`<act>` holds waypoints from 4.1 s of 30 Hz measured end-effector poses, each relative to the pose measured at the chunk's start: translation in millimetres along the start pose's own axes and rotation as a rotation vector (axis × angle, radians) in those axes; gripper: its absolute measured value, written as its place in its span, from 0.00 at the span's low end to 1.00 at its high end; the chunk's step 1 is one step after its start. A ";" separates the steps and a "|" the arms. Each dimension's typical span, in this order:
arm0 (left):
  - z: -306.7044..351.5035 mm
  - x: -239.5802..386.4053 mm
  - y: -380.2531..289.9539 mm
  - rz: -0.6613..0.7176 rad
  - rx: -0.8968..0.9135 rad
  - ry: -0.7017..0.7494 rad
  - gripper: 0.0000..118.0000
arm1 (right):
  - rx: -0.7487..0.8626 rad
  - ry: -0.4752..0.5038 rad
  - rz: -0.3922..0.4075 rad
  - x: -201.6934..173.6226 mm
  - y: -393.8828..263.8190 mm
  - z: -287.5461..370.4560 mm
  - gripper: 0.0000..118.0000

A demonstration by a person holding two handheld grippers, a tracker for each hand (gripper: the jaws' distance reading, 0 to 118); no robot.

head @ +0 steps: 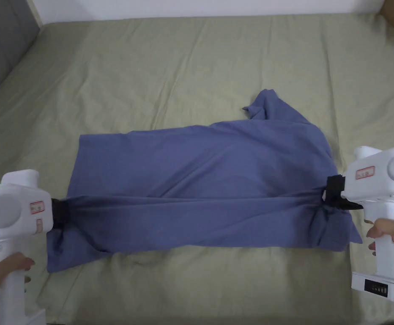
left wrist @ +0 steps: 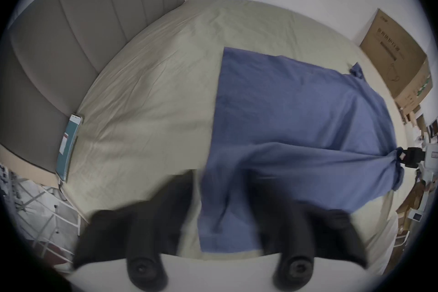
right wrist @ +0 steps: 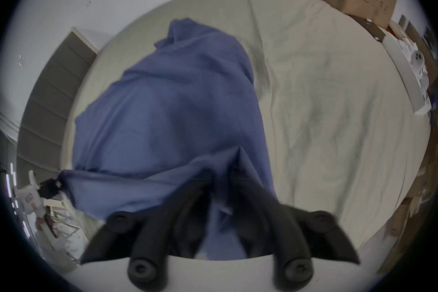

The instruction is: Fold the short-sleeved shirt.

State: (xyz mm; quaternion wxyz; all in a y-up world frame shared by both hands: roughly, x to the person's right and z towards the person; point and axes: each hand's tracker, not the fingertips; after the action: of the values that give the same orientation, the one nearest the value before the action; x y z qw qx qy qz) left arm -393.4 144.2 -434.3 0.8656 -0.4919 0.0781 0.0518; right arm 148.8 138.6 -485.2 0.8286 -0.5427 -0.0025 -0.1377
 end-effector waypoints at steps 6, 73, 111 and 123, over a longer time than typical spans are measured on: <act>21.9 -21.5 -8.7 0.063 0.010 -0.007 0.86 | 0.097 -0.026 0.065 6.2 -9.2 32.1 0.62; 52.3 -33.1 -105.2 -0.018 -0.097 0.017 0.80 | -0.009 -0.044 0.036 55.7 -163.8 86.5 0.60; -54.3 6.5 83.8 0.091 -0.036 -0.107 0.60 | 0.006 -0.045 0.047 16.7 135.0 -83.4 0.02; -157.3 11.2 150.3 0.064 -0.146 -0.043 0.55 | 0.008 -0.106 0.067 4.7 135.6 -84.5 0.02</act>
State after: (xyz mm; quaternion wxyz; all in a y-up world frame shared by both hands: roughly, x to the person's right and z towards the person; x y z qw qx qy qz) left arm -420.6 85.9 -642.5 0.8267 -0.5498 0.0713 0.0954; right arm 172.3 112.1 -641.1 0.8337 -0.5455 -0.0286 -0.0811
